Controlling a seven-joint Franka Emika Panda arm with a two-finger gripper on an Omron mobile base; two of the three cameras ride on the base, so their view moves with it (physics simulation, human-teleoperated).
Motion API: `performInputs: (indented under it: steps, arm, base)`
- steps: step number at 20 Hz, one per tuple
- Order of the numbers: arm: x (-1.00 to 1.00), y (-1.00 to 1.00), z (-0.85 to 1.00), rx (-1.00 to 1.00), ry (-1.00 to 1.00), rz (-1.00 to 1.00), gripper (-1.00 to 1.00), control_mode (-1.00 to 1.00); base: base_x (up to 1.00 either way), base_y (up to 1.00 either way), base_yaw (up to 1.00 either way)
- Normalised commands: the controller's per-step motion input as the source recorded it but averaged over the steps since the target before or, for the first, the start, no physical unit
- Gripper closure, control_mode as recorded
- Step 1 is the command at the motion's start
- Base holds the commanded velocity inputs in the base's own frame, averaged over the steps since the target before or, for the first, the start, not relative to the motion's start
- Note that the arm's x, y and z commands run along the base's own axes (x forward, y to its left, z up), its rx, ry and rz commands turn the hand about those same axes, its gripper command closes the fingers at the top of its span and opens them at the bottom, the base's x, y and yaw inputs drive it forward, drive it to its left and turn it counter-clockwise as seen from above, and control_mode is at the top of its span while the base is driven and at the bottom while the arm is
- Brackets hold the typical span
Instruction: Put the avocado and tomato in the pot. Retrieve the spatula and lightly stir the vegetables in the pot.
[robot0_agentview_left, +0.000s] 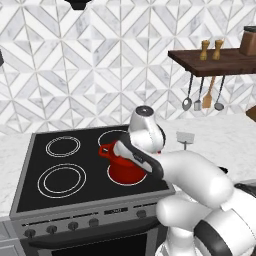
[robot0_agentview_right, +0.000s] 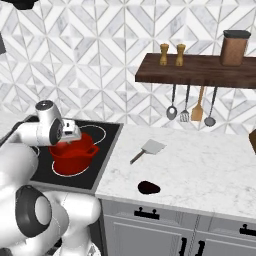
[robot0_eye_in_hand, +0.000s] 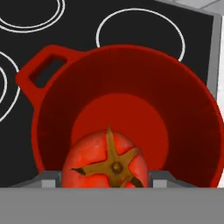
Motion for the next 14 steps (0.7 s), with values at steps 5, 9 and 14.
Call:
performInputs:
  steps: [5,9,14]
  arm:
    - [0.29,0.0,-0.42,0.0,0.05,-0.02,1.0,-1.0]
    - [0.14,0.0,-0.29,0.0,0.02,-0.02,1.0,-1.0]
    - [0.02,0.0,-0.21,-0.01,0.01,-0.02,-1.0,-1.0]
  base:
    - [0.0,0.0,0.0]
    - [0.0,0.0,0.0]
    - [0.0,0.0,0.0]
